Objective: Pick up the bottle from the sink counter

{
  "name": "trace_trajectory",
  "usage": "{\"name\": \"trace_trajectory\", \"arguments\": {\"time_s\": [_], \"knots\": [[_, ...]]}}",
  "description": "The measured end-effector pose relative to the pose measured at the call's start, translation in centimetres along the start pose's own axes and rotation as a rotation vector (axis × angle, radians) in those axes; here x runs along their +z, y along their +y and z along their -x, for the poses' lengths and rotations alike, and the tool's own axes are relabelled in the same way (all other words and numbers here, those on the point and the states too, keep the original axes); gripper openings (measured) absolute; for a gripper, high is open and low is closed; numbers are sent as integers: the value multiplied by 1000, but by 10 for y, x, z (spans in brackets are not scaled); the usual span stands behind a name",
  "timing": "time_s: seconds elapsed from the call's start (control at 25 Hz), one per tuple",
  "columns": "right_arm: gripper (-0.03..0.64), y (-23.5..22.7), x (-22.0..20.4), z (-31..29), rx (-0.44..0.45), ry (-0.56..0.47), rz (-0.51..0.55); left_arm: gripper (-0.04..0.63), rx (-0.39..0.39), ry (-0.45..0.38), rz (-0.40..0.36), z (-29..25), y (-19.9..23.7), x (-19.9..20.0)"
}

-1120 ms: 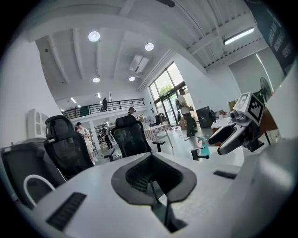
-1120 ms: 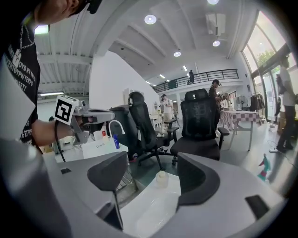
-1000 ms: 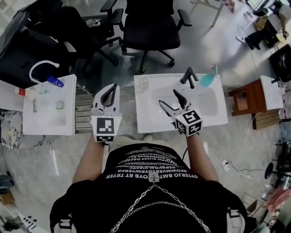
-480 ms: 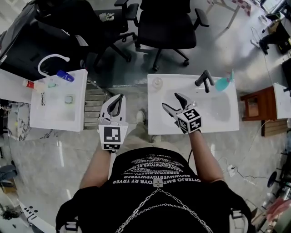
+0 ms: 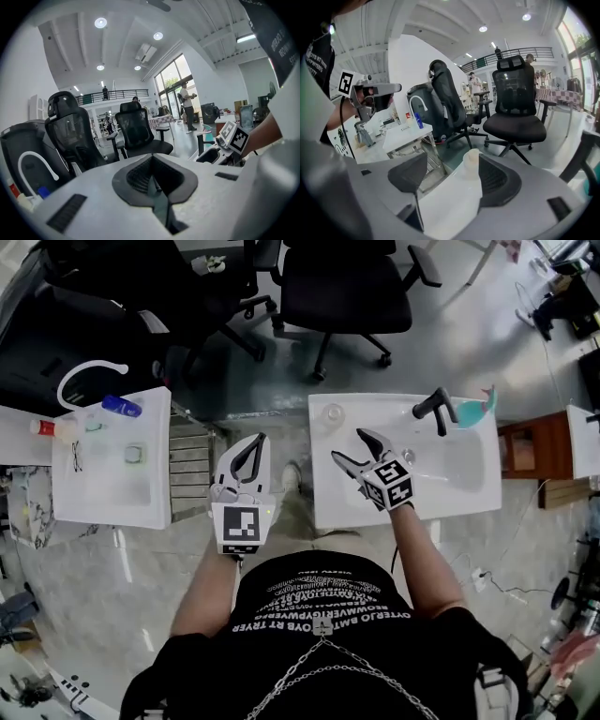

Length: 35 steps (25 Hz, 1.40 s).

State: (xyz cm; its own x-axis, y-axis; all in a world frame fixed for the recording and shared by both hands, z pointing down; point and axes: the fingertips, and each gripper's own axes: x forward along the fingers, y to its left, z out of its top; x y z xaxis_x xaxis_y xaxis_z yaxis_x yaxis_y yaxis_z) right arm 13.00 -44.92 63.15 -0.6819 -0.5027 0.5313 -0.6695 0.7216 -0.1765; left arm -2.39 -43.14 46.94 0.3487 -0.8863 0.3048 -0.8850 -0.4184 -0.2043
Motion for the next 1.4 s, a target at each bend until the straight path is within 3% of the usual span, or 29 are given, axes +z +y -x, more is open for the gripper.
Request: {"name": "trace_trajectory", "arguments": {"time_s": [0.28, 0.56, 0.84, 1.2, 1.4], "knots": [[325, -28, -28, -53, -54, 57, 16, 5, -32, -53, -36, -36, 10, -4], [336, -58, -20, -80, -122, 14, 38, 5, -72, -18, 11, -65, 17, -38], [348, -68, -40, -110, -114, 46, 28, 5, -153, 13, -17, -87, 1, -62], [348, -78, -54, -136, -170, 19, 31, 5, -149, 50, -11, -92, 6, -83], [330, -80, -57, -141, -172, 10, 51, 5, -141, 37, -27, -87, 3, -72]]}}
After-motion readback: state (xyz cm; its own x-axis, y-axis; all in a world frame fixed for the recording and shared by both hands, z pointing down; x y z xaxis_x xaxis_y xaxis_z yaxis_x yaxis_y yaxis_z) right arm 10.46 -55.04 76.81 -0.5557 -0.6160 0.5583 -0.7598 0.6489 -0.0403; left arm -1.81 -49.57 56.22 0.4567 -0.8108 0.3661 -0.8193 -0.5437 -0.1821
